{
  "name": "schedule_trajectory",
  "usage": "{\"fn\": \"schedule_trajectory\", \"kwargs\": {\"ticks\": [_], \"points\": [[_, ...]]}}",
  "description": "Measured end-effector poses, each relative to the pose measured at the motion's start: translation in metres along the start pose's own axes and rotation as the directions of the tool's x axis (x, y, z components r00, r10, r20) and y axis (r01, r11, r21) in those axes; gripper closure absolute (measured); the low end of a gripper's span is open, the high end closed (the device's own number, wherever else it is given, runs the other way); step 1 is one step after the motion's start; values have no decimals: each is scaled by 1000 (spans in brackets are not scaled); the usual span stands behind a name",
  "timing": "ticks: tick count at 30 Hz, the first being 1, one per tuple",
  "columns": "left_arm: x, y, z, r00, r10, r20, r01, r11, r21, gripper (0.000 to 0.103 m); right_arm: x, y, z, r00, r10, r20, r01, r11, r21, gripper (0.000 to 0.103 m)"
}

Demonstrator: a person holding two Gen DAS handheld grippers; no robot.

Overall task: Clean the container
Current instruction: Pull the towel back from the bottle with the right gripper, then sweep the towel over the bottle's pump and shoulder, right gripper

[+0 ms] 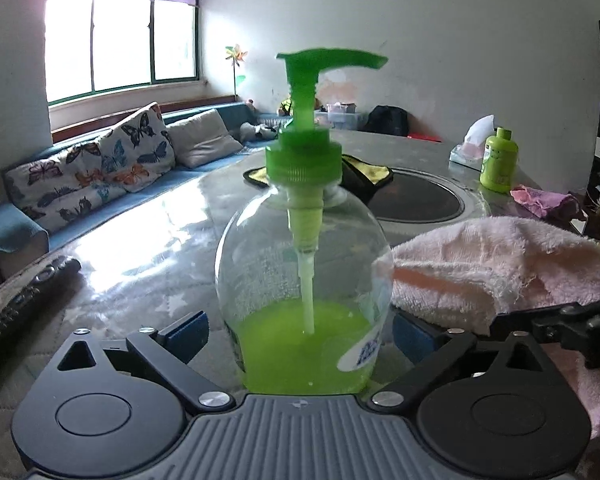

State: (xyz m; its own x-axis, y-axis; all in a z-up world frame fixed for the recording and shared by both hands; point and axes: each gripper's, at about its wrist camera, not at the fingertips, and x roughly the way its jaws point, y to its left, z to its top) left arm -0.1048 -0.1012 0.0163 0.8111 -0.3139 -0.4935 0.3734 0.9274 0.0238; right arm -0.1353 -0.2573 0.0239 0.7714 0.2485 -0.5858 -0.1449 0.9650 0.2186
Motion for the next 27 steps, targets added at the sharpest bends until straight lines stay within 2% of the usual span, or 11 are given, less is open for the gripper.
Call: {"fn": "schedule_trajectory", "kwargs": {"ticks": [3, 5, 7, 8, 10, 12, 15, 18, 21, 27], "points": [[6, 0, 5, 1000, -1, 1, 1, 1000, -12, 2, 11, -6, 2, 1000, -7, -9, 8, 999, 33, 56], [8, 2, 7, 1000, -9, 8, 9, 1000, -24, 2, 15, -6, 1, 1000, -18, -15, 19, 999, 36, 70], [8, 3, 7, 999, -28, 29, 28, 999, -19, 5, 15, -6, 4, 1000, -14, -10, 14, 999, 46, 77], [8, 4, 7, 999, -40, 37, 40, 999, -13, 9, 13, -6, 7, 1000, 3, 0, -3, 998, 62, 80], [7, 4, 7, 997, -64, 48, 64, 998, 0, 16, 7, -8, 13, 999, 35, 29, -38, 995, 97, 81], [7, 4, 6, 997, -63, 51, 62, 998, 9, 16, -1, -10, 22, 995, 81, 65, -89, 986, 138, 81], [7, 5, 6, 996, -69, 53, 69, 998, 1, 16, -13, -7, 38, 976, 185, 115, -201, 967, 154, 81], [7, 6, 6, 996, -71, 56, 71, 997, 0, 16, -23, 2, 57, 945, 282, 164, -306, 941, 143, 80], [7, 7, 6, 996, -74, 57, 74, 997, -4, 16, -16, 9, 71, 913, 371, 169, -397, 905, 155, 80], [7, 8, 6, 995, -77, 57, 78, 997, -10, 16, 25, 6, 63, 892, 437, 114, -452, 859, 242, 80]]}}
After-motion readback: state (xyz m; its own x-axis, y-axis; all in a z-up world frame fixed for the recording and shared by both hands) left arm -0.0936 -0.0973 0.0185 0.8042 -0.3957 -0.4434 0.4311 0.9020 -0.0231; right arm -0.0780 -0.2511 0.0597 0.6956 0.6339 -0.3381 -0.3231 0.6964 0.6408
